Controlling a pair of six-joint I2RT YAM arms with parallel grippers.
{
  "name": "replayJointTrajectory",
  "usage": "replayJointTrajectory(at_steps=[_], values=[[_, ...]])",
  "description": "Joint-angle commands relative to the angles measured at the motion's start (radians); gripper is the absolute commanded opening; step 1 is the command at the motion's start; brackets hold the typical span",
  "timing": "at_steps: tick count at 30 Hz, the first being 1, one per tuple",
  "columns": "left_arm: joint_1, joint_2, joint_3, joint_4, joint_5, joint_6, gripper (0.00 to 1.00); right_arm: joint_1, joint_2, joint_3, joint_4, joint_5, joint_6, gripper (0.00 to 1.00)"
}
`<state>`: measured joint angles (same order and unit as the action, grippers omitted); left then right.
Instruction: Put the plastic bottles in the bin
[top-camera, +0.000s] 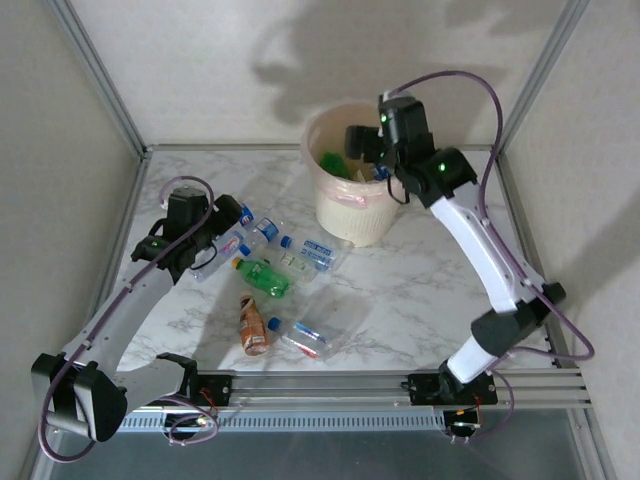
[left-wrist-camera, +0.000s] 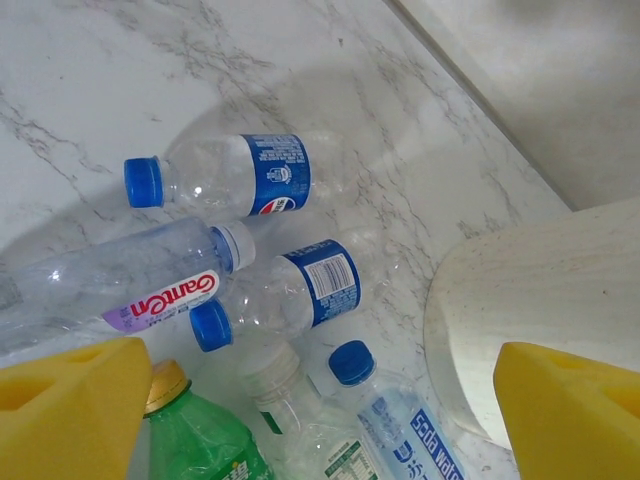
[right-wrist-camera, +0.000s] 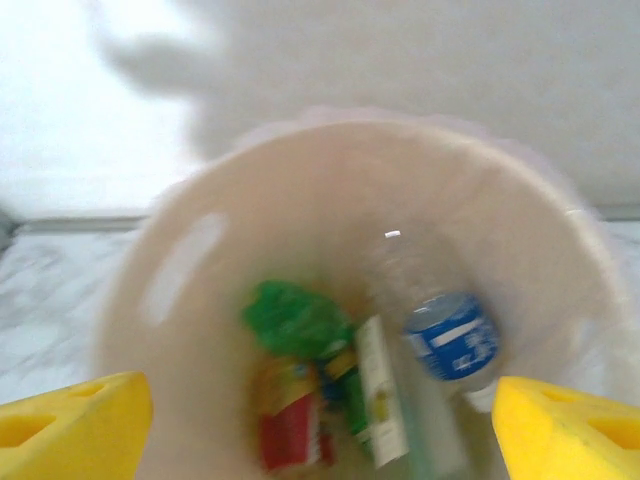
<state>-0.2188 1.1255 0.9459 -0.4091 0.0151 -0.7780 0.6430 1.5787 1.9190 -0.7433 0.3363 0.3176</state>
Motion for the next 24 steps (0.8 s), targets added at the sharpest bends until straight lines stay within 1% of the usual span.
replayJointTrajectory(at_steps=[1, 5, 8, 14, 17, 19, 22, 24], values=[[0.013, -0.006, 0.019, -0.032, -0.067, 0.048, 0.9, 0.149, -0.074, -0.087, 0.021, -0.027, -0.063, 0.91], [0.03, 0.014, 0.022, -0.059, -0.121, 0.101, 0.92, 0.276, -0.153, -0.252, 0.039, -0.023, -0.016, 0.92], [0.044, 0.039, 0.016, -0.075, -0.135, 0.133, 0.92, 0.339, -0.213, -0.376, 0.085, -0.01, 0.039, 0.93], [0.081, 0.118, -0.009, -0.048, -0.125, 0.164, 0.93, 0.363, -0.289, -0.567, 0.171, -0.024, 0.157, 0.94], [0.096, 0.167, 0.006, 0.005, -0.106, 0.171, 0.93, 0.365, -0.298, -0.623, 0.2, -0.043, 0.193, 0.94], [0.098, 0.23, 0.046, 0.021, -0.083, 0.197, 0.93, 0.366, -0.294, -0.643, 0.216, -0.058, 0.21, 0.93], [0.098, 0.353, 0.134, 0.019, -0.027, 0.257, 0.85, 0.375, -0.284, -0.655, 0.228, -0.069, 0.224, 0.93], [0.096, 0.418, 0.168, 0.031, 0.021, 0.292, 0.84, 0.38, -0.28, -0.655, 0.227, -0.064, 0.229, 0.93]])
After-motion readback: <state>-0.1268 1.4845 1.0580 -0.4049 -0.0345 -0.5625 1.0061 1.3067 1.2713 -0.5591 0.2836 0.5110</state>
